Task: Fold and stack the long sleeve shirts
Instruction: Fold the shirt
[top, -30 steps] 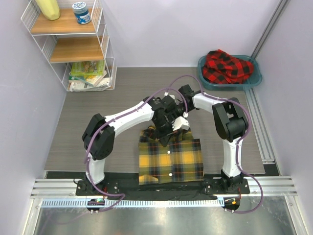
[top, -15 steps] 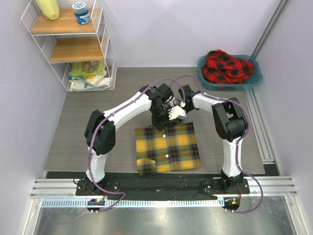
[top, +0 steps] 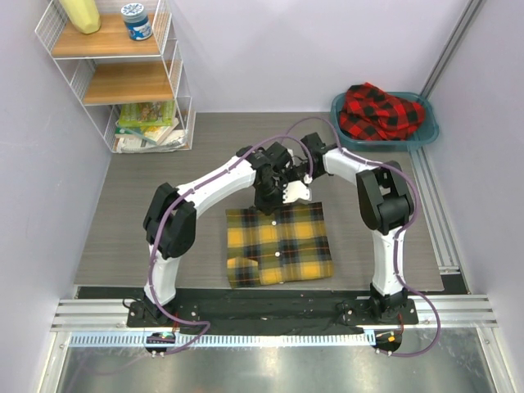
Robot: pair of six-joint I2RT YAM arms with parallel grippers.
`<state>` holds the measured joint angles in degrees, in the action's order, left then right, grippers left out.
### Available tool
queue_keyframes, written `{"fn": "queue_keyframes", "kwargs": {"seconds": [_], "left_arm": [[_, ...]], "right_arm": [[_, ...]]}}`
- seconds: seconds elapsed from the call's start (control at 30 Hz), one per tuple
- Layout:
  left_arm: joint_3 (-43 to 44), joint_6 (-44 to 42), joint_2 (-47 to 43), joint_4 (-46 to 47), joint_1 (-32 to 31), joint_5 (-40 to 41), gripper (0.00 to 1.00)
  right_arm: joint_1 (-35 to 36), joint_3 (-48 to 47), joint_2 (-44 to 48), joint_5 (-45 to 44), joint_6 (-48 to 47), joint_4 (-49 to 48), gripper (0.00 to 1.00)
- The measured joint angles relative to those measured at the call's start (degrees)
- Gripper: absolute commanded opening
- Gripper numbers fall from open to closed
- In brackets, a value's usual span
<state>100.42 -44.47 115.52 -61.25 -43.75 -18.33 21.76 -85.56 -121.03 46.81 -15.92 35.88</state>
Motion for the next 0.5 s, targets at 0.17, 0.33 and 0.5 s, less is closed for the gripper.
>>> {"fn": "queue_keyframes", "kwargs": {"seconds": [0.17,0.33,0.5], "left_arm": [[-1.68,-2.1,0.09,1.6,0.66,1.18,0.28],[-1.66,-2.4,0.07,4.48,3.02,1.81,0.45],[-1.36,0.7,-1.51,4.02,9.55,-1.55,0.53]], "right_arm": [[-2.91,-4.07,0.0,-0.04,1.2,0.42,0.52],[-7.3,-6.25,0.13,-0.09,2.1,1.29,0.65],[-12.13,-6.69,2.49,-0.22,-0.07,6.36,0.76]]}}
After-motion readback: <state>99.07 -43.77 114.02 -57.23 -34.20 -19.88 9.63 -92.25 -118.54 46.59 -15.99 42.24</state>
